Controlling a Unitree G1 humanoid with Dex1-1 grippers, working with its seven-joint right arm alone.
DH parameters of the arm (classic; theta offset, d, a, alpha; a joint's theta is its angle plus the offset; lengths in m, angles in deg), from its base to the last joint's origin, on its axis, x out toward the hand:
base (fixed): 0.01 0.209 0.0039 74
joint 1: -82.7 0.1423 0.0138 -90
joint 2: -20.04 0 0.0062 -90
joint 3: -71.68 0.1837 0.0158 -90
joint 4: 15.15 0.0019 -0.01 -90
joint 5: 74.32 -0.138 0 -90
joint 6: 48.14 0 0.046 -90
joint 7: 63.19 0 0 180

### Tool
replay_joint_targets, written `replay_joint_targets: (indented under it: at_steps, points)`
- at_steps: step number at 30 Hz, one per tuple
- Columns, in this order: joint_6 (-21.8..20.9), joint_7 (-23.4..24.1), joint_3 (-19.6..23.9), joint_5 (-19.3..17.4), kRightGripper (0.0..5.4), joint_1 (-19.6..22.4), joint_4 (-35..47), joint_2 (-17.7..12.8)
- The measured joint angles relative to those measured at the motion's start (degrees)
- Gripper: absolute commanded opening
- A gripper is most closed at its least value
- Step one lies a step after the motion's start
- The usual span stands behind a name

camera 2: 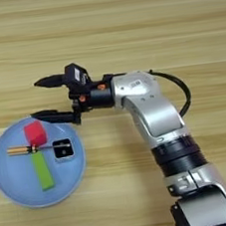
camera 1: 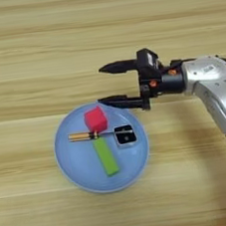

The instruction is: Move the objects on the table

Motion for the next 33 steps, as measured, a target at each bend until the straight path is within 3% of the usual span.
replay_joint_targets:
  at_steps: [8, 21, 33]
  points:
    - [0.61, 1.23, 1.7, -1.63, 5.36, 0.0, 0.44, 0.37]
    - [0.66, 2.14, 2.48, -1.63, 5.36, -0.07, -0.57, -0.26]
    - [0.68, 5.13, -2.79, 3.21, 5.36, -2.1, -1.32, 0.95]
